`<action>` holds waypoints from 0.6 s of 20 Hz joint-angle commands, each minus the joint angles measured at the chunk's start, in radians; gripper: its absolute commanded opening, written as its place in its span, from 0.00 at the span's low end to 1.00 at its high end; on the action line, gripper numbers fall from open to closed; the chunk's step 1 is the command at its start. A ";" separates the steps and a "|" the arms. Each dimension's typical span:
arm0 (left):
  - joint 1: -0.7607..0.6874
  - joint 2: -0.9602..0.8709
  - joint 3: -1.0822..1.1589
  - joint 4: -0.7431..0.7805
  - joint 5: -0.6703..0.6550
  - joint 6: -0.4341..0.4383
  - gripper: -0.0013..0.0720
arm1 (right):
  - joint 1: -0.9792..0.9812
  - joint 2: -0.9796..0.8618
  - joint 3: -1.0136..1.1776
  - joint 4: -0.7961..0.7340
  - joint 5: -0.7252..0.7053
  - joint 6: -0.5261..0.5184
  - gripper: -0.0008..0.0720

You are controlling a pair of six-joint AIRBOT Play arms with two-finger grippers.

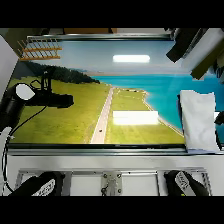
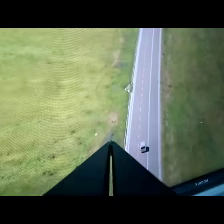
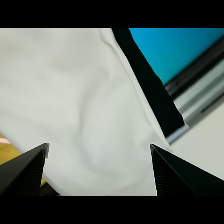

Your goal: Fold the clothes and pants, and hang the long-sleeved shirts on hangers.

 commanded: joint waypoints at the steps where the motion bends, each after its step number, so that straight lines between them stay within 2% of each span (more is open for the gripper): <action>1: 0.000 0.000 0.000 -0.001 -0.003 -0.001 0.02 | 0.097 0.103 0.017 0.251 -0.068 -0.110 0.98; 3: 0.000 0.000 0.000 -0.001 -0.002 0.000 0.02 | 0.217 0.141 0.013 0.426 -0.066 -0.158 0.98; 5: 0.000 0.000 0.000 -0.001 0.000 0.000 0.02 | 0.359 0.151 0.010 0.509 -0.066 -0.163 0.98; 9: 0.000 0.000 0.000 -0.001 -0.008 0.000 0.02 | 0.632 0.139 0.010 0.512 -0.067 -0.164 0.98; 12: 0.000 0.000 0.000 -0.001 -0.007 0.000 0.02 | 0.739 0.122 0.010 0.513 -0.066 -0.164 0.98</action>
